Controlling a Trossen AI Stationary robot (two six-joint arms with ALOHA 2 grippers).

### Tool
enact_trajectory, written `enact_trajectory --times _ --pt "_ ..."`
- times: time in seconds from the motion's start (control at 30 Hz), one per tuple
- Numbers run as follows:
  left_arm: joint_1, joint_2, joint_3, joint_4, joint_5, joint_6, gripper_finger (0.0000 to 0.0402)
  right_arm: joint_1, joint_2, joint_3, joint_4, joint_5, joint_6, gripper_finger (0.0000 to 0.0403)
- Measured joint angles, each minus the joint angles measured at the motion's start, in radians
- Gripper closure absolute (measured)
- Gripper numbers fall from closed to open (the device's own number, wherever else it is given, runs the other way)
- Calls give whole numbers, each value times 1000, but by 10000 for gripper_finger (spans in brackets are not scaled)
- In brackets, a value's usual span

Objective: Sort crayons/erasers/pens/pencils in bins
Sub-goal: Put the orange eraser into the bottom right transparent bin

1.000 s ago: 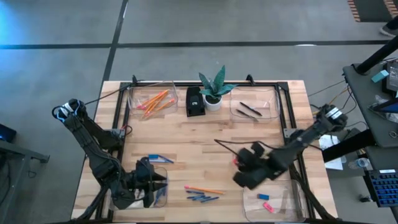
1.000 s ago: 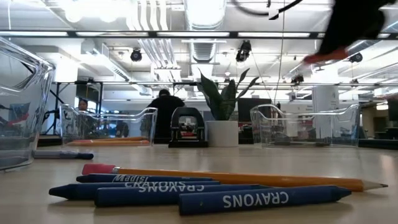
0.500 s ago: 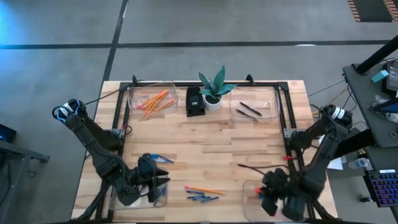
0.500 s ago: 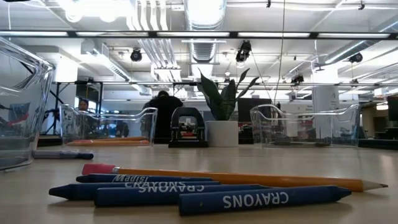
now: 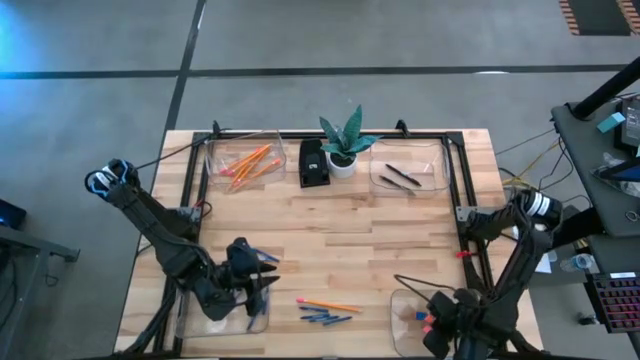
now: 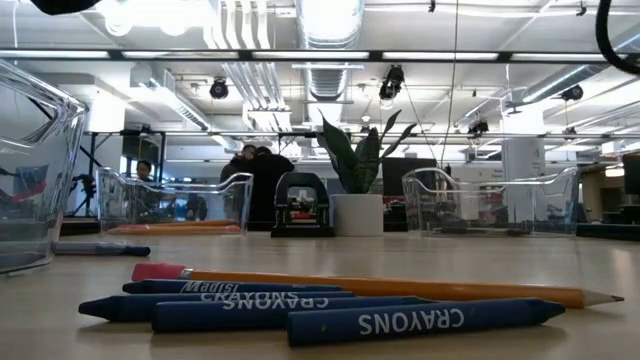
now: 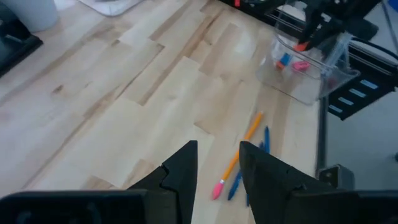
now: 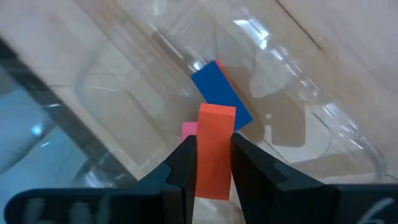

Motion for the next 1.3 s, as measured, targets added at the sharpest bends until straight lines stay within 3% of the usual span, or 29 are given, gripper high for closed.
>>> enact_trajectory --times 0.33,1.03,1.3 --pt "51 0 0 -5 14 4 297 0 44 0 -1 -23 15 321" --pt "52 0 -1 -9 21 3 297 -1 46 0 -9 -23 -8 336" --pt "61 0 -1 -55 108 26 297 -1 38 0 -10 -23 -8 276"
